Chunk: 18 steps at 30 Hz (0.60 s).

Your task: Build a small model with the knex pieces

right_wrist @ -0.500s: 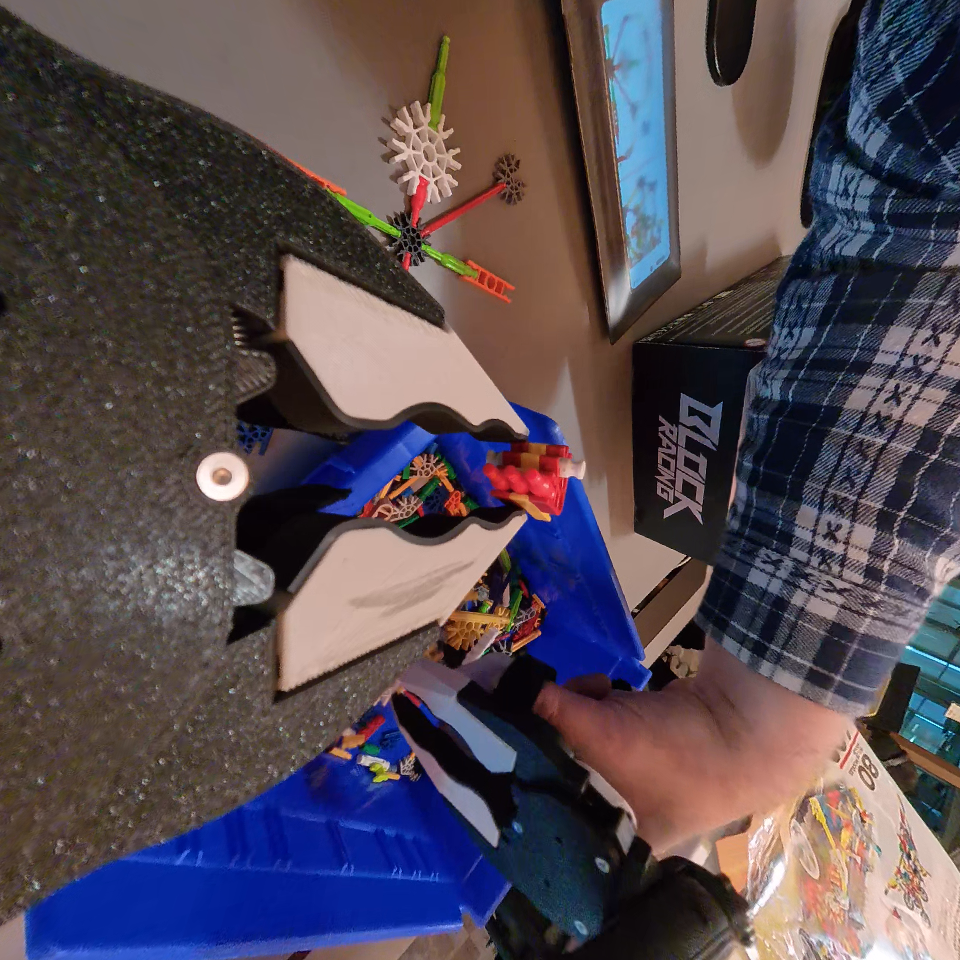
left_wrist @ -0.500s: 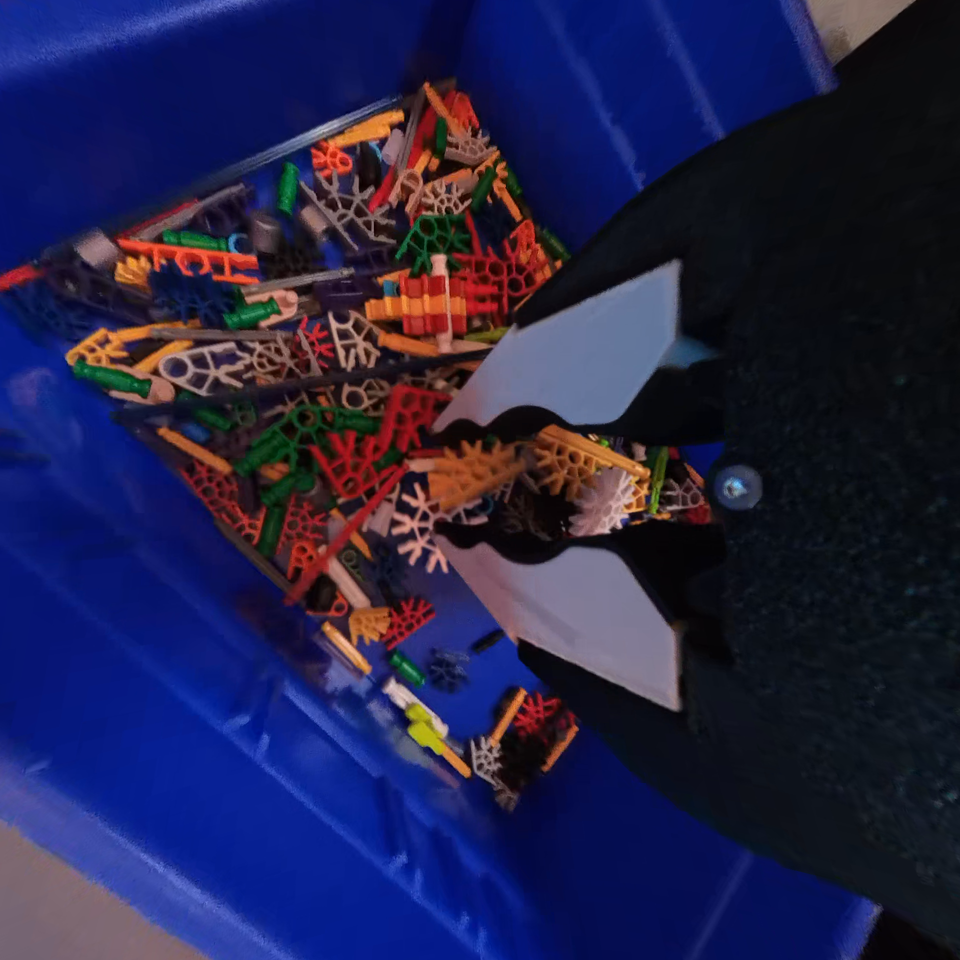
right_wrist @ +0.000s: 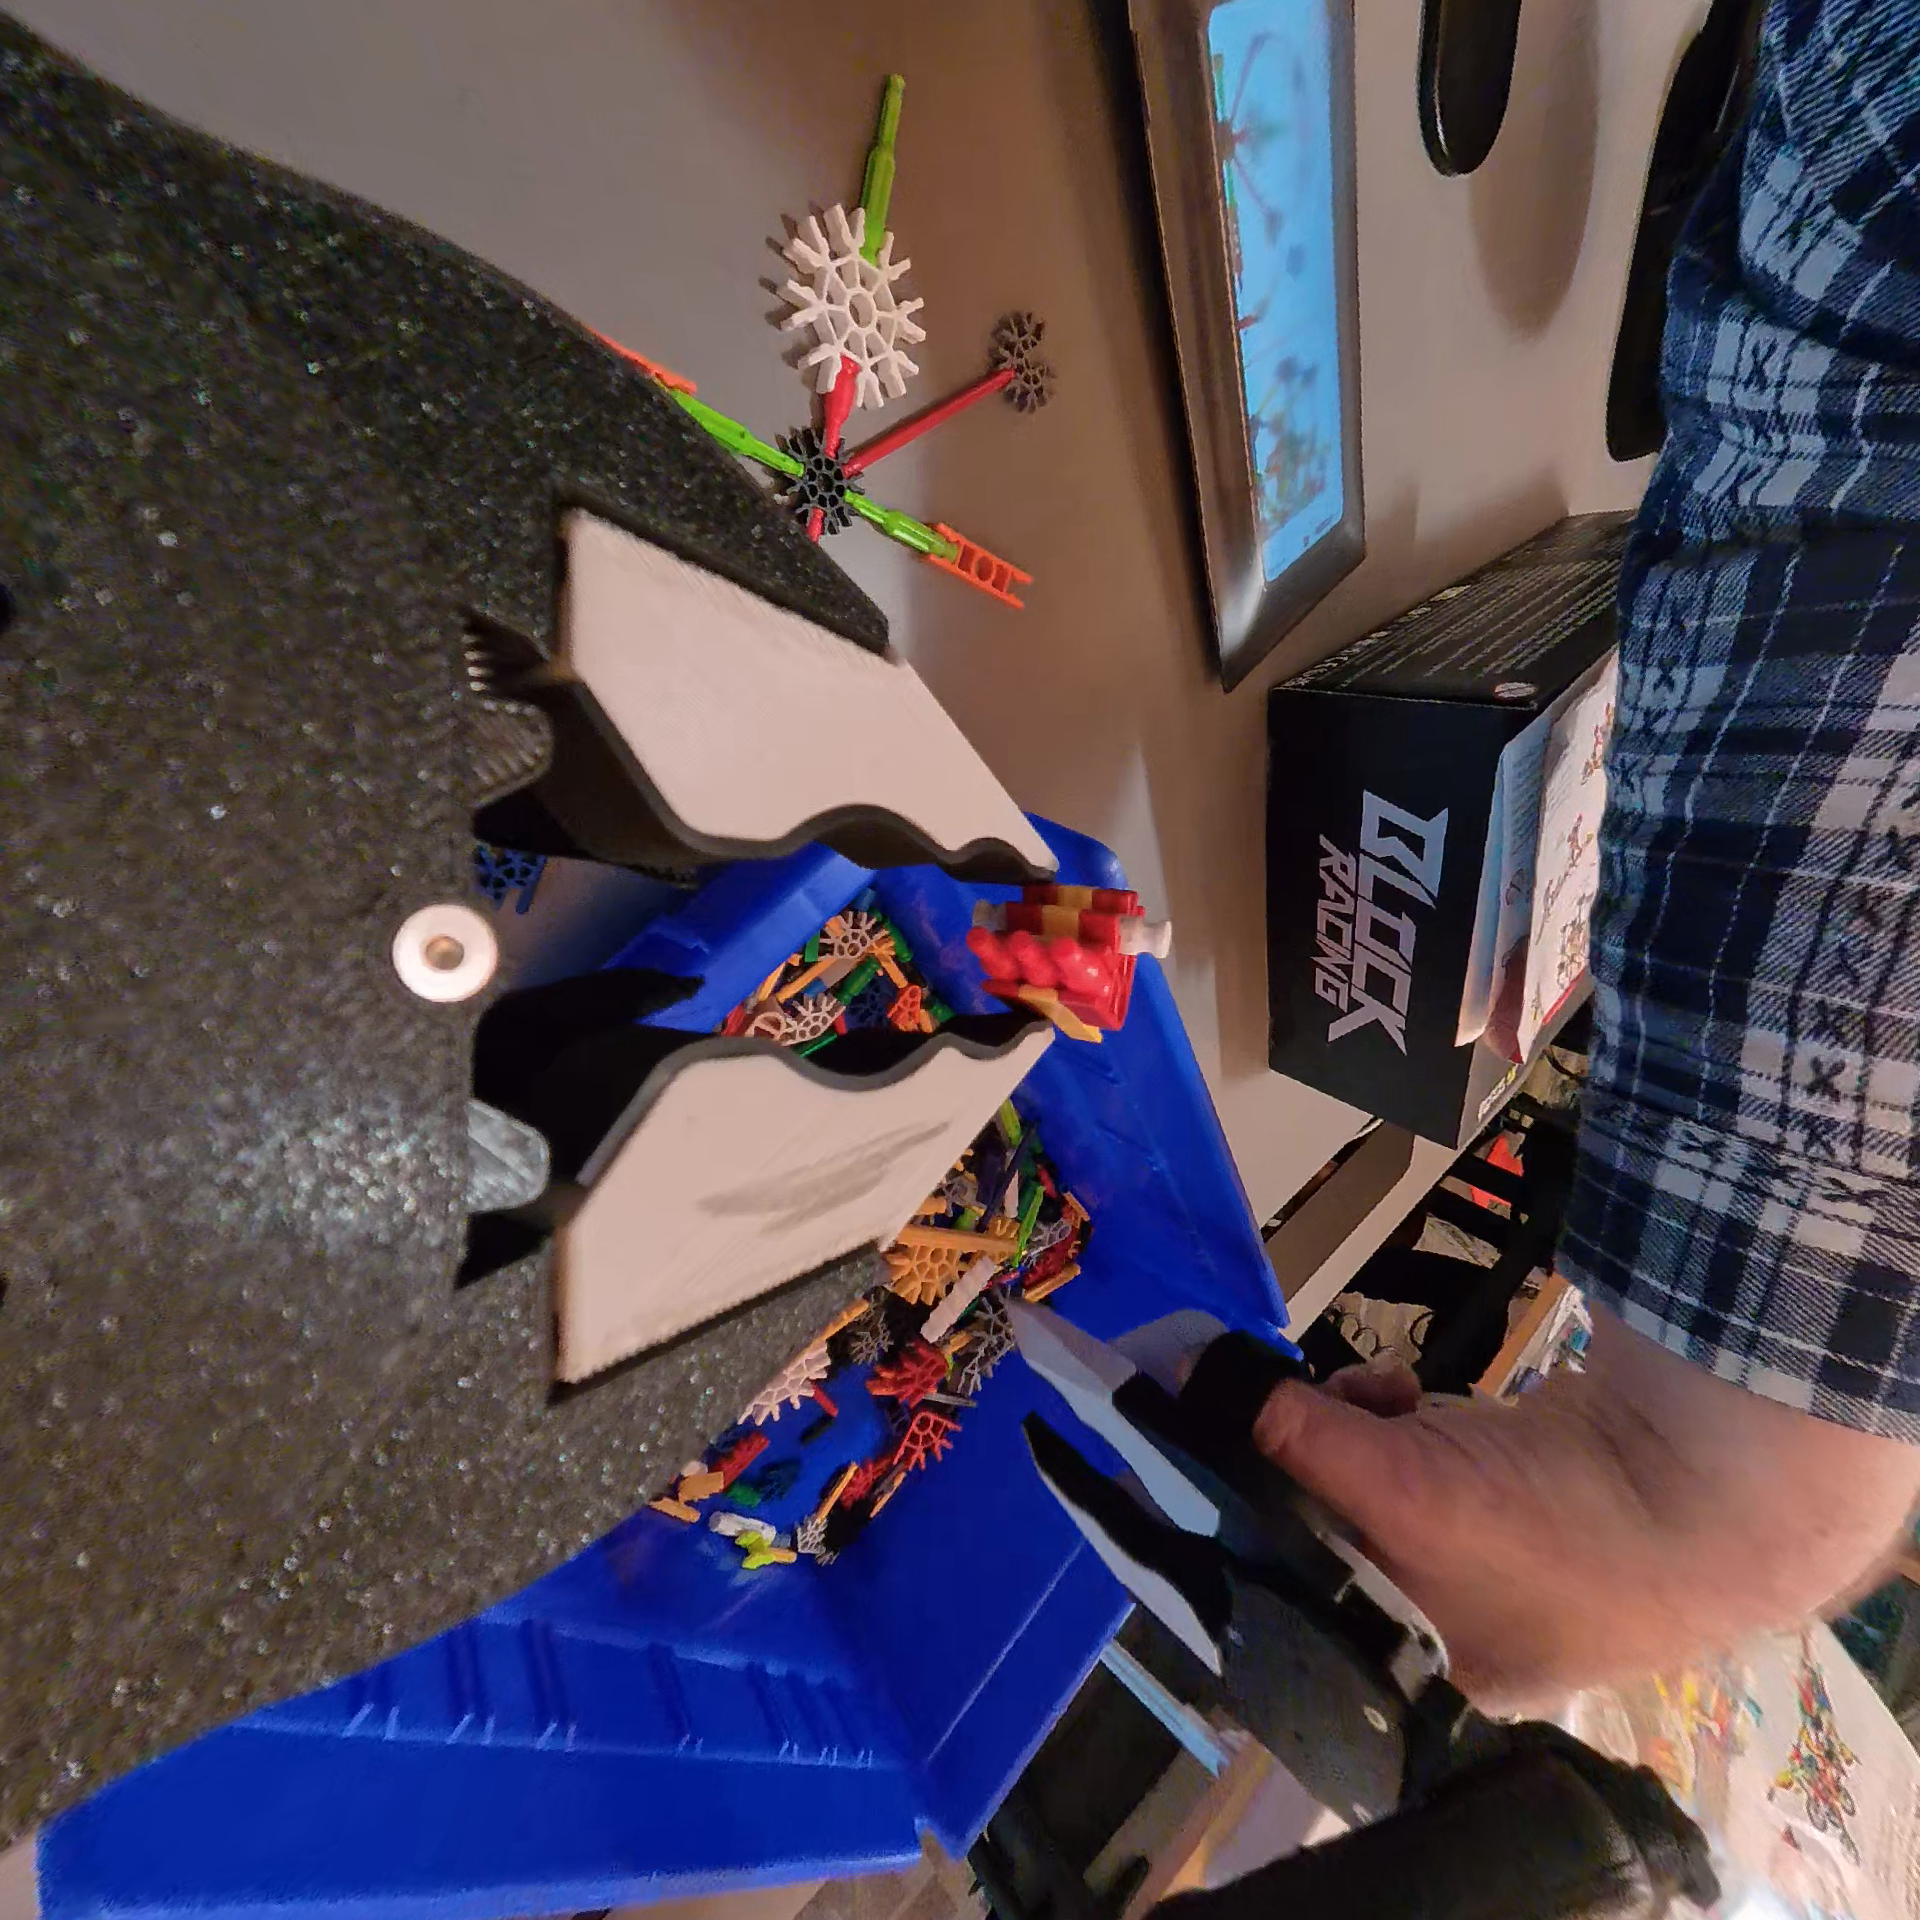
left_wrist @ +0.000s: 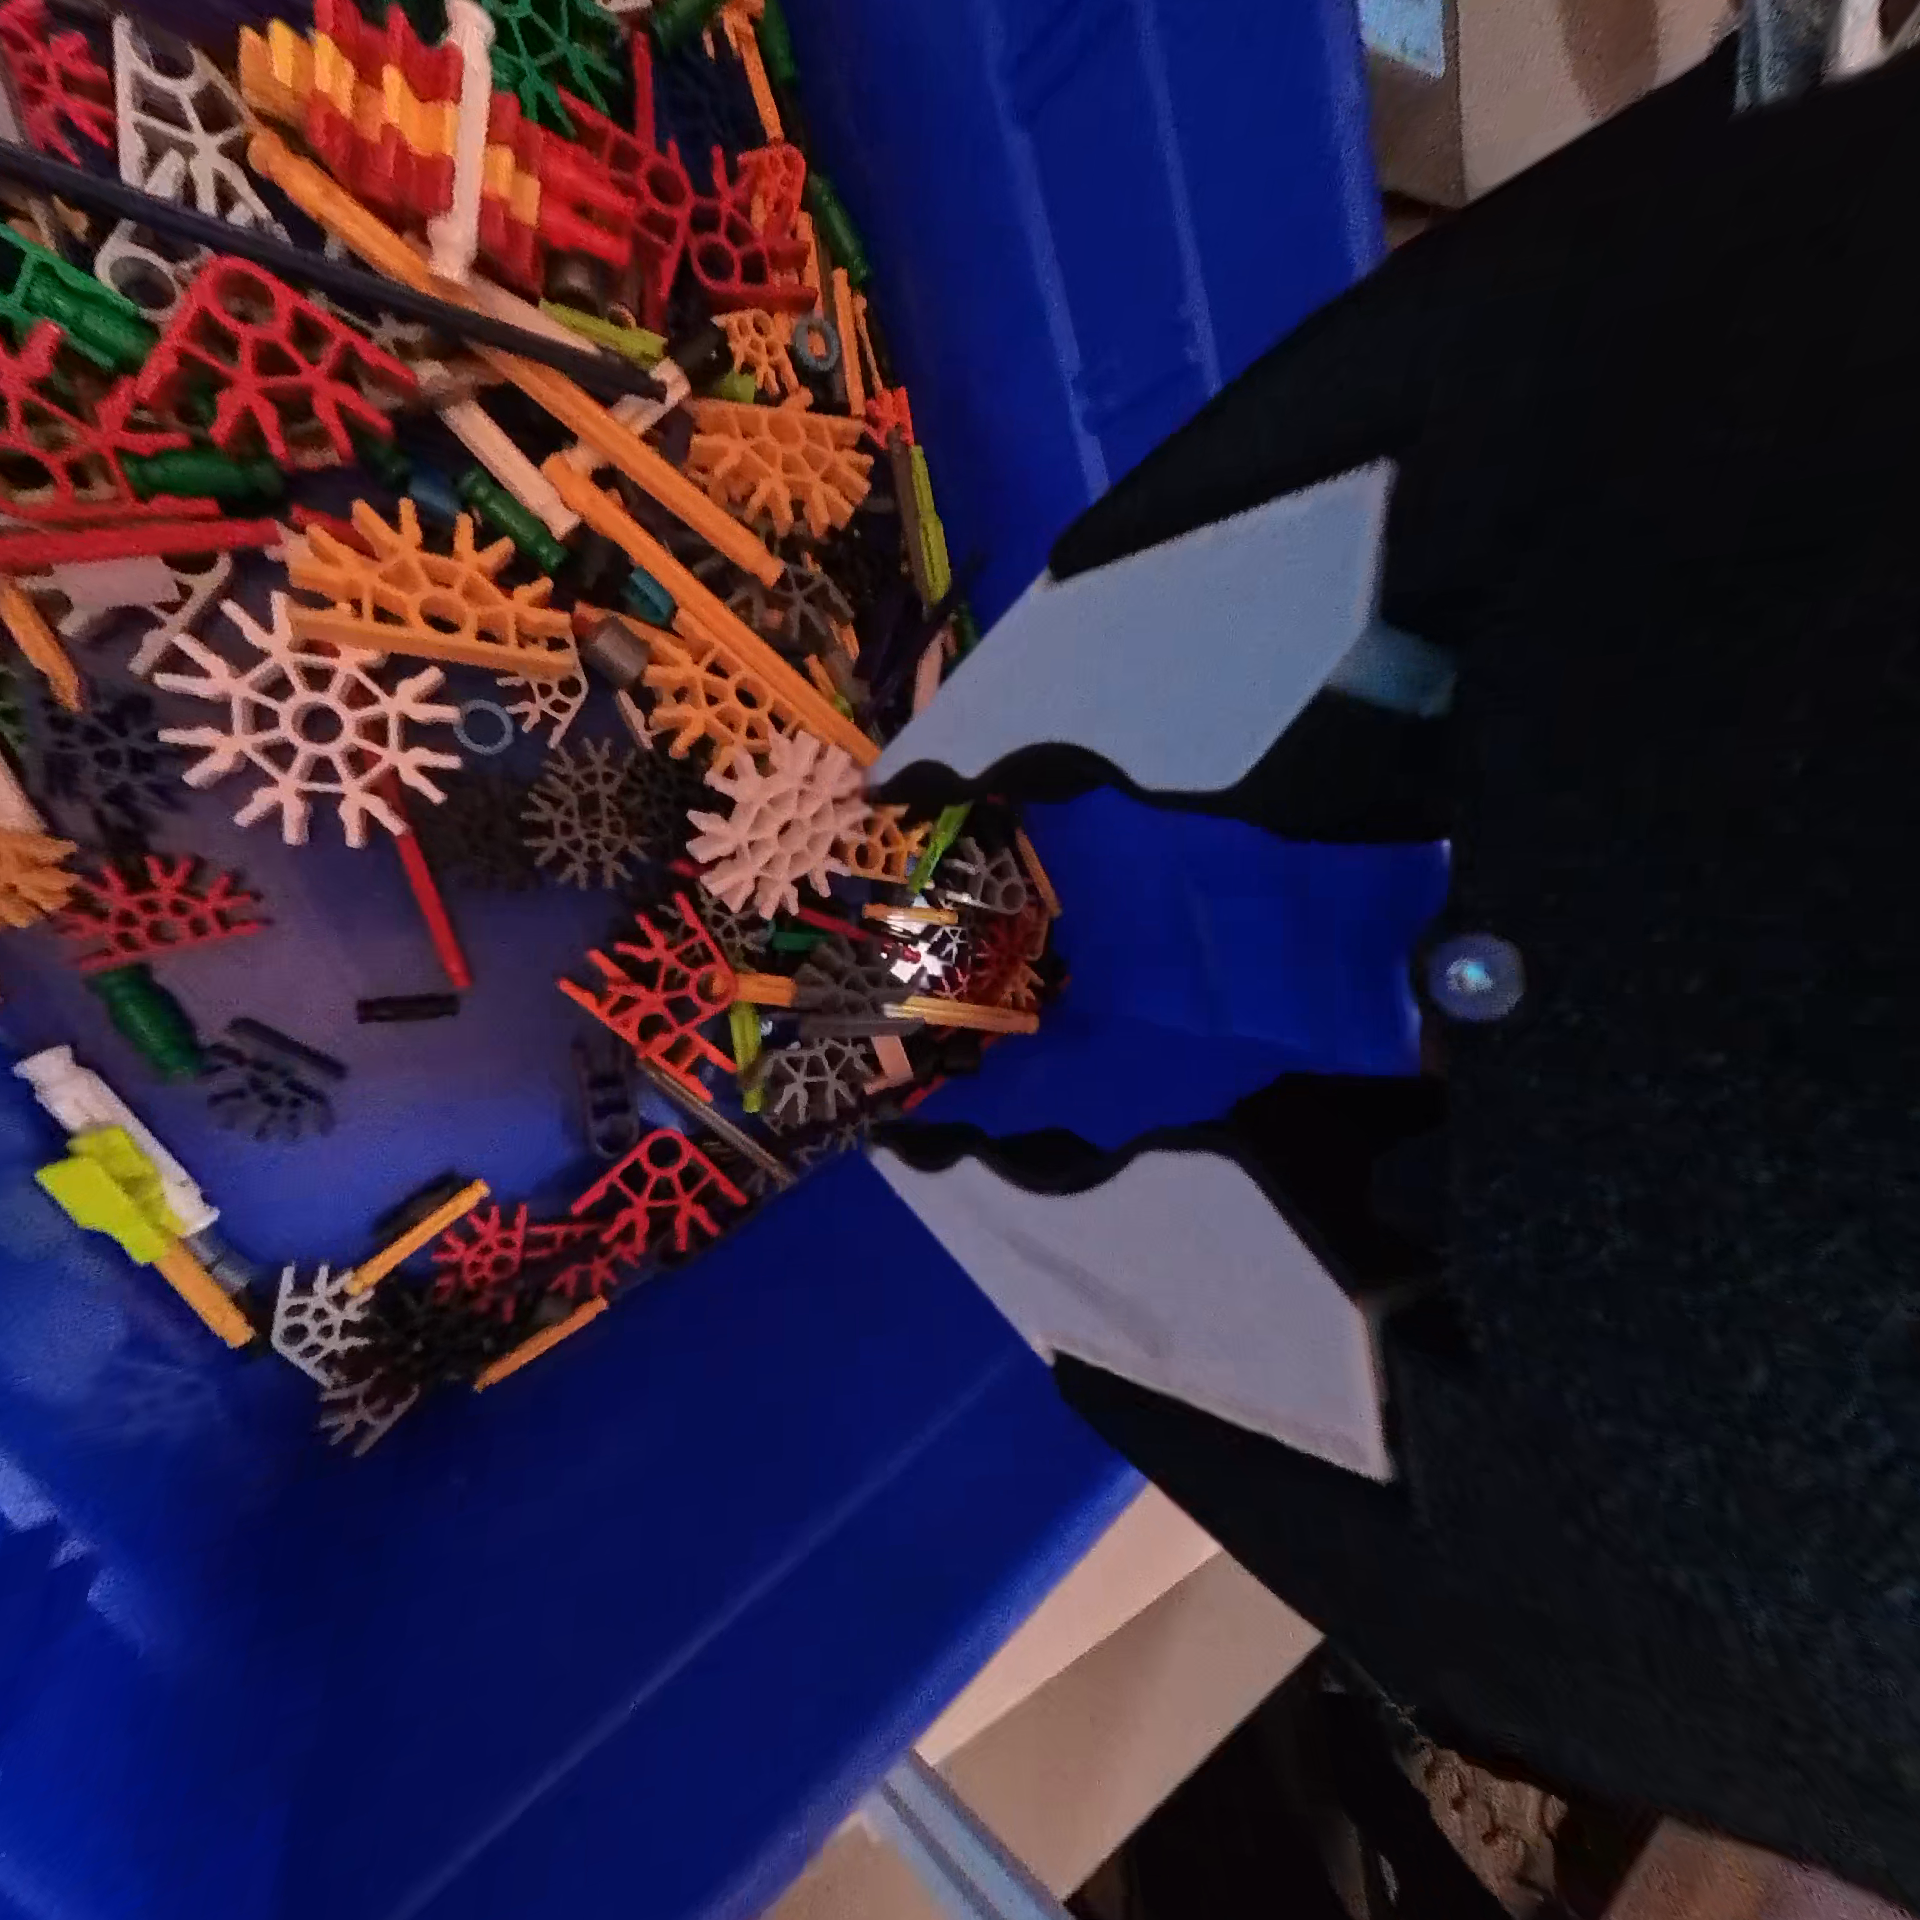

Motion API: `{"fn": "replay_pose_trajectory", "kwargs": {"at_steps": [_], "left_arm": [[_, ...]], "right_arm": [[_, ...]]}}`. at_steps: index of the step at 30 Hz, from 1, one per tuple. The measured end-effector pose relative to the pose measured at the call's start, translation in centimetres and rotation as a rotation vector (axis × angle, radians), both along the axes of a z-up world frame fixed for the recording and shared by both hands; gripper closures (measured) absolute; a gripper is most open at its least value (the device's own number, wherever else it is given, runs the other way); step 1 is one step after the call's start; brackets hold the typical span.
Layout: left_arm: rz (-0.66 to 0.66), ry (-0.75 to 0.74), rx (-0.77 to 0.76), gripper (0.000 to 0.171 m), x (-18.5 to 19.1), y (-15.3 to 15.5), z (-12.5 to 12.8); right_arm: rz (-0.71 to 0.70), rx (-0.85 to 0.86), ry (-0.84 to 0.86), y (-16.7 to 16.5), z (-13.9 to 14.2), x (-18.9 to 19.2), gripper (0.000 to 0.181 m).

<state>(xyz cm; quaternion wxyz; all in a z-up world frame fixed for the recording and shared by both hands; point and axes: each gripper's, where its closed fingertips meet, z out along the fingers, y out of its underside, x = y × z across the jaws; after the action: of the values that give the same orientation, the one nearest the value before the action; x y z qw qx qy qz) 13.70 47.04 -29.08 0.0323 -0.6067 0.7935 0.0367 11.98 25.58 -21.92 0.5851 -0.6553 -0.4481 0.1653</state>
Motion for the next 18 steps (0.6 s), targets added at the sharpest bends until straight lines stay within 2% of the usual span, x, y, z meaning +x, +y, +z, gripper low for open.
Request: {"fn": "replay_pose_trajectory", "kwargs": {"at_steps": [6,9,14,18], "left_arm": [[-0.018,0.08,-0.078,0.109,0.0,-1.8,-2.2],[-0.052,0.062,-0.134,0.127,1.2,-3.4,-2.6],[-0.179,-0.078,-0.197,0.155,5.0,-6.6,-2.4],[-0.182,-0.165,-0.163,0.15,6.4,-6.0,-0.5]], "right_arm": [[0.004,-0.002,-0.002,0.0,-0.1,-0.1,0.158],[0.005,-0.003,-0.001,0.0,-0.1,-0.1,0.158],[0.01,-0.004,-0.003,-0.1,-0.1,-0.2,0.158],[0.011,-0.004,0.0,-0.1,-0.1,-0.2,0.158]]}}
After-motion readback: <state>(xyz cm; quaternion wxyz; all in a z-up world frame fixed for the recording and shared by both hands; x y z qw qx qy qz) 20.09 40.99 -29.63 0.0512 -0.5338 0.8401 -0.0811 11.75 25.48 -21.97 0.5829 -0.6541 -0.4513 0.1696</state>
